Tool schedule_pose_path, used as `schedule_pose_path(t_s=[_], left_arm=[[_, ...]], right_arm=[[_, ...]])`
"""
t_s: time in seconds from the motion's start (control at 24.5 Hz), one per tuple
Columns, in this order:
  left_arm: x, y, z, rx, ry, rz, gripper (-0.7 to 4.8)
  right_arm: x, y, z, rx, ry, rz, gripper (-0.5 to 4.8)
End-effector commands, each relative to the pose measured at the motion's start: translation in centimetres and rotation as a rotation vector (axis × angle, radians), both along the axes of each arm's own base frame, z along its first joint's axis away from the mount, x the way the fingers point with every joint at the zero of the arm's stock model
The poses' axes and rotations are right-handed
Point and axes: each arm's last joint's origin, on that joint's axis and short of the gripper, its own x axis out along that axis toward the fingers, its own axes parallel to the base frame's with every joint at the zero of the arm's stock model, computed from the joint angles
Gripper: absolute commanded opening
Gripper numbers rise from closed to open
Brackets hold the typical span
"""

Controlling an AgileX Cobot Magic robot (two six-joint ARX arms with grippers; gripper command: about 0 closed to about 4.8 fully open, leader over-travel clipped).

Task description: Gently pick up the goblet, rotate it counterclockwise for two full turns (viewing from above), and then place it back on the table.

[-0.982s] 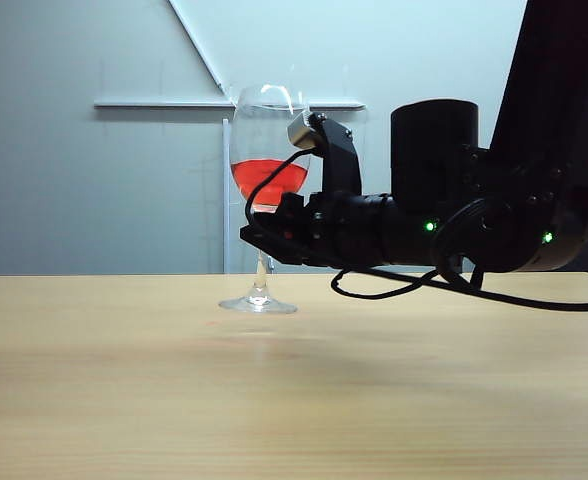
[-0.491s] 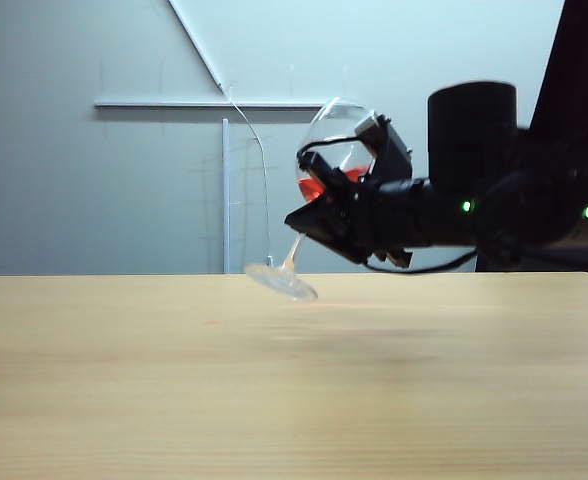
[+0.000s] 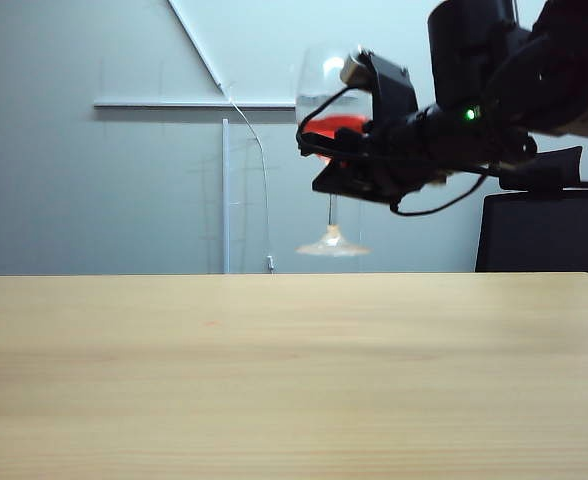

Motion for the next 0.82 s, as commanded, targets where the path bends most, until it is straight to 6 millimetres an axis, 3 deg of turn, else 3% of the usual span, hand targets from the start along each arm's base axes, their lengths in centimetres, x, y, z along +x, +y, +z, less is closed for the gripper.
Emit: schedule_pose_path(t_s=[0.04, 0.29, 0.49, 0.82], left_arm=[[0.0, 0.0, 0.3, -0.009, -0.020, 0.000, -0.05], [0.0, 0.0, 0.3, -0.010, -0.021, 0.000, -0.05], [0.0, 0.0, 0.3, -0.010, -0.021, 0.000, -0.05], [0.0, 0.0, 0.3, -0.010, -0.021, 0.000, -0.05]], right_arm=[[-1.0, 1.1, 1.9, -0.130, -0.169, -0.042, -0.08], [-2.9, 3.5, 2.4, -0.291, -0.260, -0.073, -0.08], [-3.8, 4.2, 2.0, -0.297, -0.262, -0.053, -0.08], [-5.6, 2.9, 0.7, -0.013, -0.249, -0.004, -0.08]])
